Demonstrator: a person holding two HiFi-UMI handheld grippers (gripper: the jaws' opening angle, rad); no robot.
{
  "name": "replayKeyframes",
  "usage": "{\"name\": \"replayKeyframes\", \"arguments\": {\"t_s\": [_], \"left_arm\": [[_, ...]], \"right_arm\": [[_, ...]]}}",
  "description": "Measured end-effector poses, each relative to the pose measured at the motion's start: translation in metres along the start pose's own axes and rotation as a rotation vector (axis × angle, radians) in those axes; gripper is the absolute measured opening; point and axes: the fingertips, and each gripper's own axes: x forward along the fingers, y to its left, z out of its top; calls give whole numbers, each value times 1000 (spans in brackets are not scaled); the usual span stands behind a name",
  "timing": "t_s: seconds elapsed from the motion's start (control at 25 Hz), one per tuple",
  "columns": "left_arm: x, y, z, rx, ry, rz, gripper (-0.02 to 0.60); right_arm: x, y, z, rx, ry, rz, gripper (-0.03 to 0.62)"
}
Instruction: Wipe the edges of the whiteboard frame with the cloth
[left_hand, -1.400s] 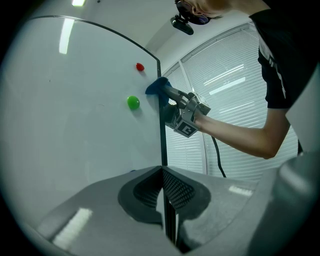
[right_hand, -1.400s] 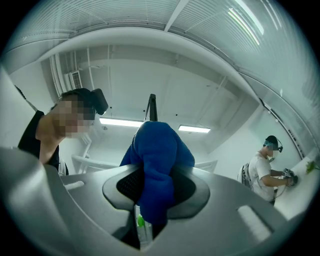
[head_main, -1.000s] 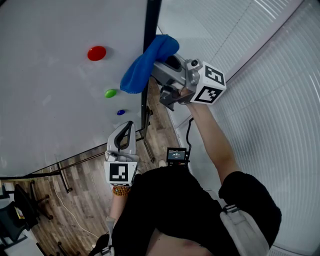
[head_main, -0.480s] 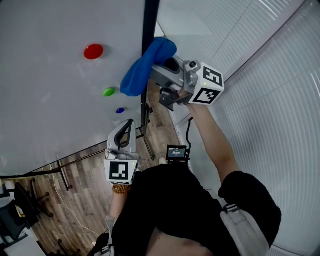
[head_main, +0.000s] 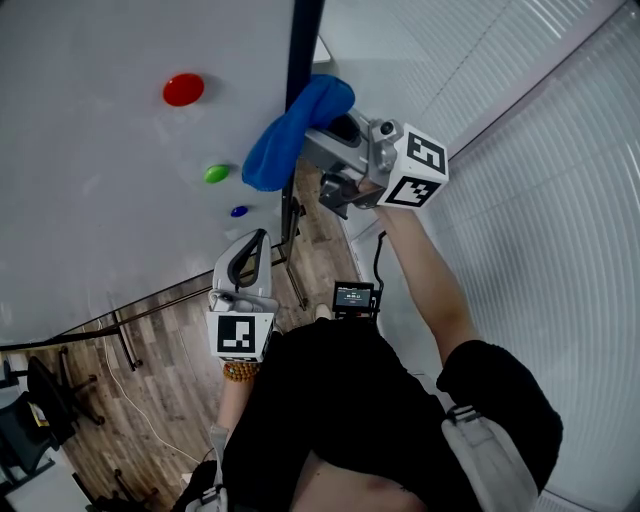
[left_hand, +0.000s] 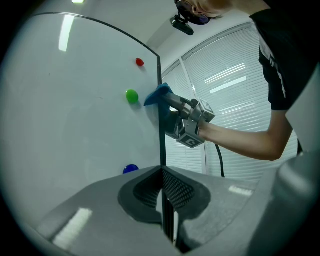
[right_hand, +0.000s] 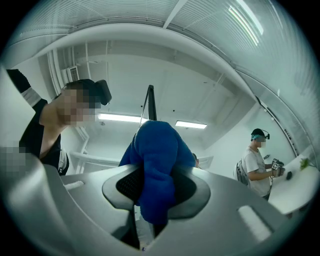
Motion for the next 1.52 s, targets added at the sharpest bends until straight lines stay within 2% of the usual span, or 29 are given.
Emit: {"name": "replayKeyframes", "arguments": {"t_s": [1.2,1.52], "left_arm": [[4,-3,10,2,-3,-14,0],[-3,-2,-7,-6,11,-13,0]], "right_arm": [[-12,-8,-29,4,60,-56,156],[-23,-8,-63,8,75,-81,160]]}}
